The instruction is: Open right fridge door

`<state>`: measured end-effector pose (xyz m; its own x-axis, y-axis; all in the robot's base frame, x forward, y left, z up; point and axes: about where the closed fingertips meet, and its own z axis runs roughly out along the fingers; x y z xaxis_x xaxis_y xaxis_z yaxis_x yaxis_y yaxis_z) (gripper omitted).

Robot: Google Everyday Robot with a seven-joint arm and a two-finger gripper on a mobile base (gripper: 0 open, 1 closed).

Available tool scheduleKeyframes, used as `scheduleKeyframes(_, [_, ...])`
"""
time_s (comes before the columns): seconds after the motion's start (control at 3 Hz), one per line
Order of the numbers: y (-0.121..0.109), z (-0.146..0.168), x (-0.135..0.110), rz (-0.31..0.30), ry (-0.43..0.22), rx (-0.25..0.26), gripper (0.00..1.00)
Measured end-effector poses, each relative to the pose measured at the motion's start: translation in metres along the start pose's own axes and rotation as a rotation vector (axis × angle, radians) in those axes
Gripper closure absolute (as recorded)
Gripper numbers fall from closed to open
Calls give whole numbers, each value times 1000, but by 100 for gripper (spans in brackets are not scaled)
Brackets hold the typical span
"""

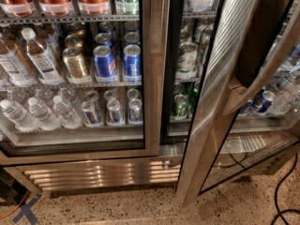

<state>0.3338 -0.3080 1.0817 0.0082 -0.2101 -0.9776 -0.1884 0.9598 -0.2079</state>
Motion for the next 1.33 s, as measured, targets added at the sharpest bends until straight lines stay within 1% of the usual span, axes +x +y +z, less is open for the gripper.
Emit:
scheduleKeyframes(0.33, [-24,-14,1,37,0,82,0])
scheduleKeyframes(0.67, [-24,-14,1,37,0,82,0])
scheduleKeyframes(1.0, [-43,-26,-21,12,-42,143,0])
scheduleKeyframes(1.33, [-43,-26,-21,12,-42,143,0])
